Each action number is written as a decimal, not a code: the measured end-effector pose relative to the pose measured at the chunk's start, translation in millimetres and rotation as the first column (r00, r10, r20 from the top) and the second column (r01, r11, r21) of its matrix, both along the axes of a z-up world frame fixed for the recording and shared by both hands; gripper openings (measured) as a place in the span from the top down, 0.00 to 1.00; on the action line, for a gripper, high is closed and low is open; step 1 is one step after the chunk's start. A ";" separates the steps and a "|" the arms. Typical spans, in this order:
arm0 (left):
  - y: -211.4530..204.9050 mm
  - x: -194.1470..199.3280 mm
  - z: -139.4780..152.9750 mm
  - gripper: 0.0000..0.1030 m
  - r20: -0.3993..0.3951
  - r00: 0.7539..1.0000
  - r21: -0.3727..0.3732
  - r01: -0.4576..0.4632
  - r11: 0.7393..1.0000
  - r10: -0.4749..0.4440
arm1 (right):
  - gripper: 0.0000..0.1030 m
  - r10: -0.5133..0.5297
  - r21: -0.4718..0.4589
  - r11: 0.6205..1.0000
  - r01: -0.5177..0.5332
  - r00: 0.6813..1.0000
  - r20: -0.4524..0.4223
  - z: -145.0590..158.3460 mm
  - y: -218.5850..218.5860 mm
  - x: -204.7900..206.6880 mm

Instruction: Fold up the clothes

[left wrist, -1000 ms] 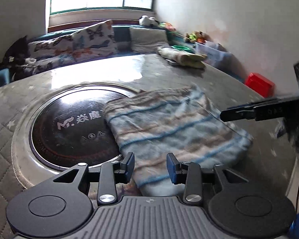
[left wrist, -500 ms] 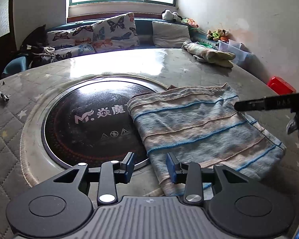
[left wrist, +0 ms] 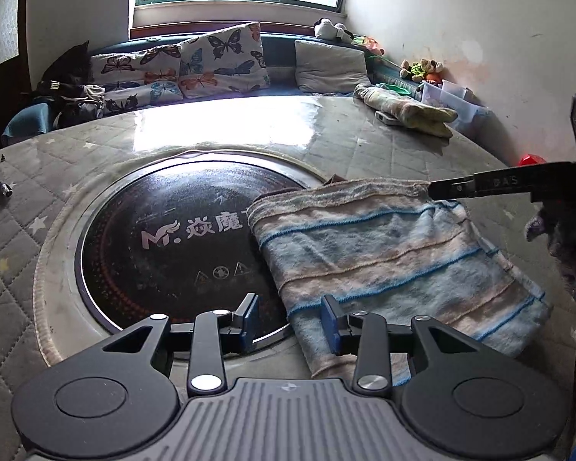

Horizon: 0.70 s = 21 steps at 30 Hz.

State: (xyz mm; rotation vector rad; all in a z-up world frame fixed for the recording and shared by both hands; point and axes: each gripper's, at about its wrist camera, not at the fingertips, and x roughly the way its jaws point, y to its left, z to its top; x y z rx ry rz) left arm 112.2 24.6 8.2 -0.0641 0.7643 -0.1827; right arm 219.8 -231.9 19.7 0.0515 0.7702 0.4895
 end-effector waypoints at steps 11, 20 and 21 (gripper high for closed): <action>0.5 10.5 -1.4 0.57 -0.032 0.999 -0.050 -0.031 0.998 0.030 | 0.49 -0.009 0.133 0.991 0.024 0.993 -0.117 -14.1 -36.9 -31.2; -0.2 15.8 -7.8 0.58 -0.065 0.997 -0.066 -0.048 0.997 0.044 | 0.48 0.009 0.163 0.987 0.008 0.995 -0.102 -27.1 -26.5 -41.0; 0.2 16.3 -7.9 0.58 -0.070 0.996 -0.069 -0.052 0.996 0.048 | 0.49 0.007 0.156 0.988 0.008 0.995 -0.095 -26.9 -24.6 -41.7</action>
